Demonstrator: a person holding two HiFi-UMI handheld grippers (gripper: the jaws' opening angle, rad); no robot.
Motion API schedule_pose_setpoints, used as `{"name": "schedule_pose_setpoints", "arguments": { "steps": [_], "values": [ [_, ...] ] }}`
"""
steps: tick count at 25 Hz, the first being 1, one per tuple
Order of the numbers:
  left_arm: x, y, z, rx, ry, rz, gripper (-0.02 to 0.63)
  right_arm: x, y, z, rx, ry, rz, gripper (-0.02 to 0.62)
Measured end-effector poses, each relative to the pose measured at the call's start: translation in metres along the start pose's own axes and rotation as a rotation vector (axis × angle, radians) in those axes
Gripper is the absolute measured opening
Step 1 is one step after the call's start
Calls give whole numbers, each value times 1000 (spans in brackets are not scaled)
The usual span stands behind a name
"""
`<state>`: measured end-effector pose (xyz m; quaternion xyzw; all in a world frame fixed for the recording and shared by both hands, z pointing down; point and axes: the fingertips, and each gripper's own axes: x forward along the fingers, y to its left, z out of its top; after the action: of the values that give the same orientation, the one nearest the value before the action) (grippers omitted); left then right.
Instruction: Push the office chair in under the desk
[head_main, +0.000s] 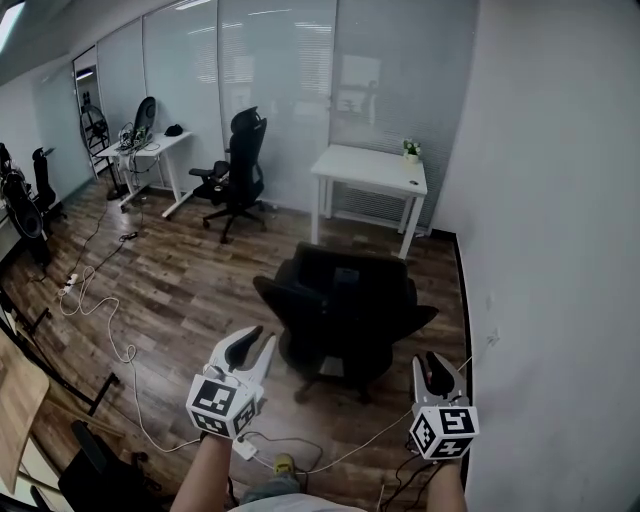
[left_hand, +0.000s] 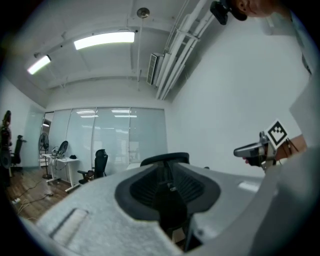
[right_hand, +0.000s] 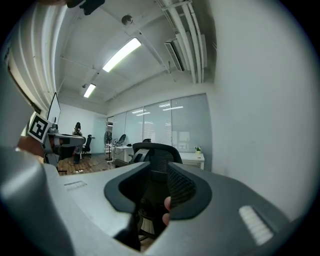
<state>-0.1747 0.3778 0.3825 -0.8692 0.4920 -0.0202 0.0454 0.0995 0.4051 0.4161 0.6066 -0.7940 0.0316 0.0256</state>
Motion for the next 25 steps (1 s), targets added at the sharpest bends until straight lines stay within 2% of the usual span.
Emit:
{"name": "schedule_pose_setpoints", "arguments": {
  "steps": [7, 13, 20, 25],
  "values": [
    [55, 70, -3, -25, -10, -50, 94, 73, 12, 17, -8, 9, -45, 86],
    [90, 114, -7, -29, -23, -107, 94, 115, 17, 21, -7, 6, -101, 86],
    [129, 136, -21, -51, -1, -143, 94, 146, 1, 19, -13, 25, -140, 86],
    [173, 135, -26, -57, 15, -149, 94, 171, -36, 23, -6, 17, -138, 86]
  ]
}}
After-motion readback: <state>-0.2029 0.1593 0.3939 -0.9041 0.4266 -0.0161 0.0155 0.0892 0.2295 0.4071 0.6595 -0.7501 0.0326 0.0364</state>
